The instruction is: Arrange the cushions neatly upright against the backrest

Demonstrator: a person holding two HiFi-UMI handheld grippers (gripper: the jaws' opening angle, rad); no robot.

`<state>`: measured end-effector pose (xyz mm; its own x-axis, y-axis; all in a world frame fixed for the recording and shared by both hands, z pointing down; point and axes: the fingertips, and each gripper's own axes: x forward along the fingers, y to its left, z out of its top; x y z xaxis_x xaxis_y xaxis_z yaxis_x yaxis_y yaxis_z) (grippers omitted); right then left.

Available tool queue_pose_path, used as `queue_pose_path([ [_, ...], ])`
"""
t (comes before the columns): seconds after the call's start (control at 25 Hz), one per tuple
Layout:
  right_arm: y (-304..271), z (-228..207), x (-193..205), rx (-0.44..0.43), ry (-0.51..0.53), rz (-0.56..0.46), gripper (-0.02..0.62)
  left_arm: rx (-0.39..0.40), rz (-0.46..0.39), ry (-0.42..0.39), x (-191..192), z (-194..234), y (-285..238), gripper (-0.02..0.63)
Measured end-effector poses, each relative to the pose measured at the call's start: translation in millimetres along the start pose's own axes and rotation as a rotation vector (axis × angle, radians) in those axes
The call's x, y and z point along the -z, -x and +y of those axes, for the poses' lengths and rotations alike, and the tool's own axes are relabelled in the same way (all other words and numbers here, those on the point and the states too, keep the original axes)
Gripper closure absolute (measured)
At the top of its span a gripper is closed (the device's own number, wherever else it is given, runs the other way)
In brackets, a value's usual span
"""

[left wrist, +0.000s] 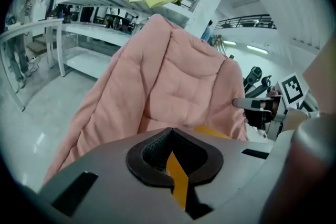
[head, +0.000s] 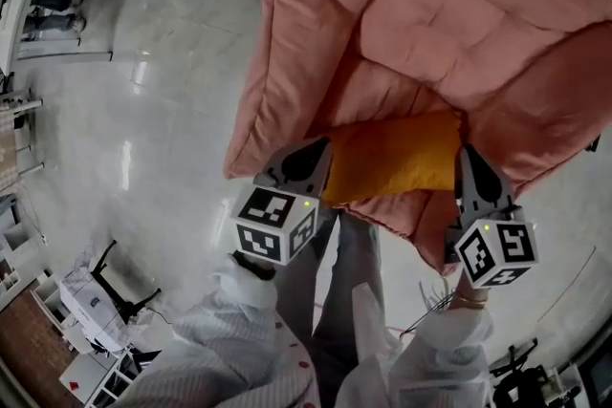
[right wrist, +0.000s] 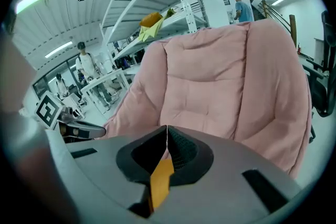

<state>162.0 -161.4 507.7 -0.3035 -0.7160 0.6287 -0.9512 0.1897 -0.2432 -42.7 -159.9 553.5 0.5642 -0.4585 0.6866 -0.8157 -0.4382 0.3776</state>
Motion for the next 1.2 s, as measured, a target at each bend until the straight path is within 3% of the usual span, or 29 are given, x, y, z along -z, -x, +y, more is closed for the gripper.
queue_pose_path([
  [0.4, -33.4, -24.7, 49.2, 0.010, 0.062, 0.132, 0.581, -0.025, 0.115, 0.040, 58.9, 13.5, -35.3, 0.597],
  [0.92, -58.4, -57.6, 88.7, 0.032, 0.016, 0.229, 0.580, -0.054, 0.170, 0.091, 86.6, 33.3, -56.8, 0.590],
  [1.08, -57.9, -62.0, 92.1, 0.041, 0.009, 0.244, 0.568, -0.041, 0.195, 0.136, 100.5, 34.5, -58.0, 0.506],
  [1.2, -57.4, -65.3, 98.0, 0.023, -0.004, 0.283, 0.483, -0.045, 0.206, 0.151, 109.2, 32.5, -57.5, 0.467],
])
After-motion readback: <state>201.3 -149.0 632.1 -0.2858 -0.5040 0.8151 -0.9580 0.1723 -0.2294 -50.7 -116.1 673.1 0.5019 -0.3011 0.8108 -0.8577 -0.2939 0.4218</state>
